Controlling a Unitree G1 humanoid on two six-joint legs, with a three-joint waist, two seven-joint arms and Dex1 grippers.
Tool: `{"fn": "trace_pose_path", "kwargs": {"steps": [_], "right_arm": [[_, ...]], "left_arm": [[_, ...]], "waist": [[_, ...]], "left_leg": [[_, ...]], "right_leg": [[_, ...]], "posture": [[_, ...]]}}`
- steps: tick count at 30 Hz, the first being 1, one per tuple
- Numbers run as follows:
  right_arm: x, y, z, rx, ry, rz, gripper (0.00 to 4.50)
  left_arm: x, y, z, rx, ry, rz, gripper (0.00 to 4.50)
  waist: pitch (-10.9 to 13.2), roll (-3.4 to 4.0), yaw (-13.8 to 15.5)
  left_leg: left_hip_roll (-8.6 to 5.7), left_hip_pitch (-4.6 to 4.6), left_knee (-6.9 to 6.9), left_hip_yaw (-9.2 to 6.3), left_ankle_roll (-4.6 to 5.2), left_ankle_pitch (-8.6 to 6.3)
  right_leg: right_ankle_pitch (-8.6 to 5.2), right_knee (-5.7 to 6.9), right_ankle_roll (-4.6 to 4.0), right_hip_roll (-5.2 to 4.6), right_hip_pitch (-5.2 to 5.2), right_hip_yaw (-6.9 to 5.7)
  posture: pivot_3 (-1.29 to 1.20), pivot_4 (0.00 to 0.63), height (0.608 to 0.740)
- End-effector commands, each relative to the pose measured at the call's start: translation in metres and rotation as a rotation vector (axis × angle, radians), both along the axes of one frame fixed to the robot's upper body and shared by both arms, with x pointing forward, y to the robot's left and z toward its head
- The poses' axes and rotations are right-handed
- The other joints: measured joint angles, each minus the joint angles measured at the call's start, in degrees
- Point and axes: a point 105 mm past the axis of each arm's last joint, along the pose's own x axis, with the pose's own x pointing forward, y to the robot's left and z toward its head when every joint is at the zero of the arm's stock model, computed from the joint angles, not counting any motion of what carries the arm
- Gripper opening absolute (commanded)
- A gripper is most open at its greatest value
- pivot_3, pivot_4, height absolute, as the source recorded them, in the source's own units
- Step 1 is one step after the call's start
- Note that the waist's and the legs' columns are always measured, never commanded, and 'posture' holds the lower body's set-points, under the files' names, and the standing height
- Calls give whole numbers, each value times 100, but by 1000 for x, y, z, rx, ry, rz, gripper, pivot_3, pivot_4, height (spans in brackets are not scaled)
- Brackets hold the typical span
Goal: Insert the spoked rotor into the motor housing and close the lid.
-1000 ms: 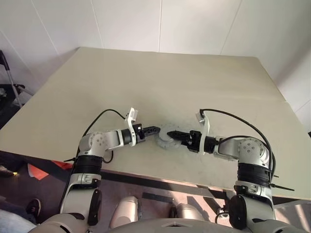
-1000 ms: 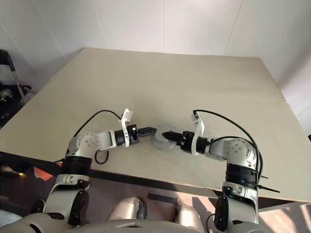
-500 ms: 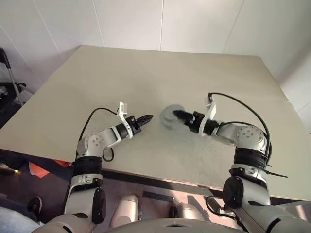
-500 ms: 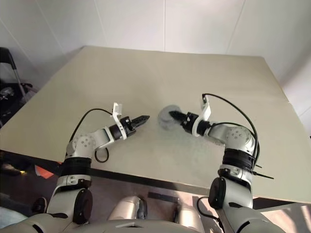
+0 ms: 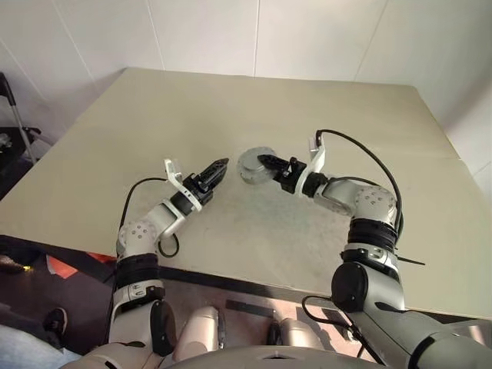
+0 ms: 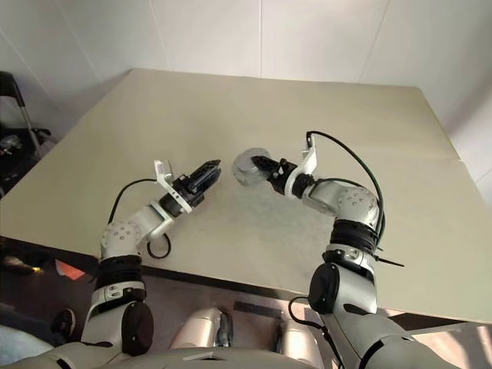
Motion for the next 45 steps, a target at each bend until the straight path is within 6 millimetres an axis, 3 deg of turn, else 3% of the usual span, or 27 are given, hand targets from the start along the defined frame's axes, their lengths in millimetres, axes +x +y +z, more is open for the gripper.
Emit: {"fn": "trace_pose_path", "kwargs": {"steps": [1,13,20,23,28,29,36,43,45], "right_arm": [[1,5,47,72,-152,30,2101],[-11,21,64,98,-200,94,2101],[-10,19,65,89,-203,86,2101],[-10,18,66,88,-206,80,2101],[-10,19,67,86,-212,80,2101],[-10,19,67,85,-212,80,2101],[-11,19,72,87,-262,78,2101],[0,10,69,3,-290,-35,4356],[6,5,65,-43,-289,-80,4356]], "left_arm": [[-4,-5,10,-66,4,-55,4323],[3,-16,30,-271,6,-118,4464],[7,-24,26,-264,28,-132,4464],[9,-24,22,-264,41,-122,3938],[11,-24,21,-272,48,-118,2205],[11,-25,21,-275,47,-122,2041],[8,-30,18,-261,50,-139,2041],[12,-22,17,-230,35,-97,2041],[15,-18,15,-190,25,-55,2041]], "waist": [[0,0,1],[1,-1,4],[1,-1,3],[1,-1,2],[1,-1,3],[1,-1,3],[1,-1,3],[1,-2,4],[1,-2,3]], "left_leg": [[0,2,1,0,-4,2],[2,29,-2,-1,-24,12],[2,29,-3,-1,-25,12],[2,29,-3,-1,-25,12],[2,29,-3,-1,-26,13],[2,29,-3,-1,-26,13],[2,30,-3,-1,-26,13],[2,35,-4,-1,-26,13],[2,43,-4,-1,-26,13]], "right_leg": [[3,0,5,0,2,1],[8,9,13,1,25,5],[9,6,15,1,26,5],[10,6,17,1,26,5],[10,6,18,1,26,5],[11,6,19,1,26,5],[12,5,21,1,28,5],[20,5,34,1,34,5],[19,3,33,1,43,5]], "posture": [[0,0,740],[0,0,740],[0,0,740],[0,0,740],[0,0,740],[0,0,740],[0,0,740],[0,0,740],[0,0,740]]}}
